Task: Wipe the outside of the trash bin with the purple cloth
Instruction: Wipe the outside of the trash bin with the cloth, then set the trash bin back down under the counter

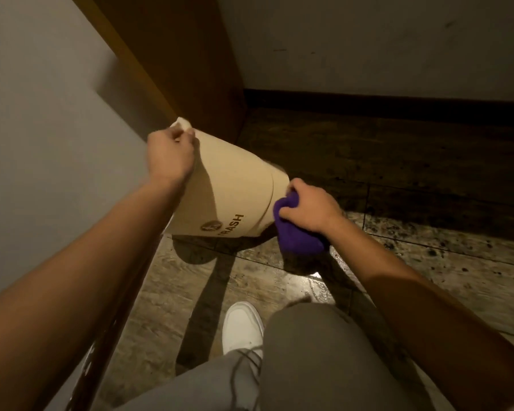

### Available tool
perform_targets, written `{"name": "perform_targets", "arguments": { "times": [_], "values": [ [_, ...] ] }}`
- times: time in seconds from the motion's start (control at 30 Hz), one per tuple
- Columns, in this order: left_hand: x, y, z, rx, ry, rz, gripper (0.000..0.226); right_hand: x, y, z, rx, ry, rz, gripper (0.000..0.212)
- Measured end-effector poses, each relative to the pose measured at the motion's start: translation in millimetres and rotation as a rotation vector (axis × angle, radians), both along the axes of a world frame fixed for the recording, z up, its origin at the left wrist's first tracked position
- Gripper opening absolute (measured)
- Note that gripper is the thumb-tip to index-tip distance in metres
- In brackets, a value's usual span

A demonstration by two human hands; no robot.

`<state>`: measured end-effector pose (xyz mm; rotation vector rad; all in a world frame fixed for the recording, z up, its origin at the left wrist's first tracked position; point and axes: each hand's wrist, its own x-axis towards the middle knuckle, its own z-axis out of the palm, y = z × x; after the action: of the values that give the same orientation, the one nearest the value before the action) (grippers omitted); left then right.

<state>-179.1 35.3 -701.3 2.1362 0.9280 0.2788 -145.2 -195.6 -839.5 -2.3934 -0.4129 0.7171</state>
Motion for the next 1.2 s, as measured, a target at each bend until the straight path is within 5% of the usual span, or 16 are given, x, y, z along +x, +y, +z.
{"name": "perform_targets", "arguments": {
  "times": [0.17, 0.33, 0.53, 0.63, 0.77, 0.9, 1.1, 1.2],
  "values": [
    [-14.4, -45.7, -23.5, 0.371, 0.021, -0.339, 0.041, -8.7, 49.3, 25.3, -0.048, 0.038, 0.174, 0.044],
    [-31.1, -48.3, -65.3, 0.436, 0.116, -0.432, 0.044, -23.2, 55.1, 0.8, -0.125, 0.111, 0.242, 0.066],
    [-24.9, -33.4, -52.4, 0.281, 0.207, -0.426, 0.051, 2.5, 11.8, 55.7, -0.058, 0.118, 0.091, 0.06],
    [-22.3, -24.3, 11.1, 0.099, 0.14, -0.372, 0.052, 7.9, -12.2, 137.7, 0.107, 0.046, 0.034, 0.064],
    [-18.5, -44.2, 153.9, -0.622, 0.127, -0.352, 0.04, 1.6, -13.1, 307.1, 0.281, -0.003, 0.158, 0.066],
    [-28.3, -62.1, 308.5, -0.968, 0.101, -0.382, 0.036, 3.5, -12.5, 463.4, 0.313, -0.059, 0.2, 0.07],
    [-23.8, -60.1, 484.9, -0.919, -0.074, -0.383, 0.027, 19.7, -12.5, 647.4, 0.413, -0.115, 0.237, 0.098],
    [-11.5, -51.5, 558.3, -0.875, -0.201, -0.362, 0.025, 26.4, -17.8, 708.1, 0.625, -0.136, -0.014, 0.089]
  ]
}}
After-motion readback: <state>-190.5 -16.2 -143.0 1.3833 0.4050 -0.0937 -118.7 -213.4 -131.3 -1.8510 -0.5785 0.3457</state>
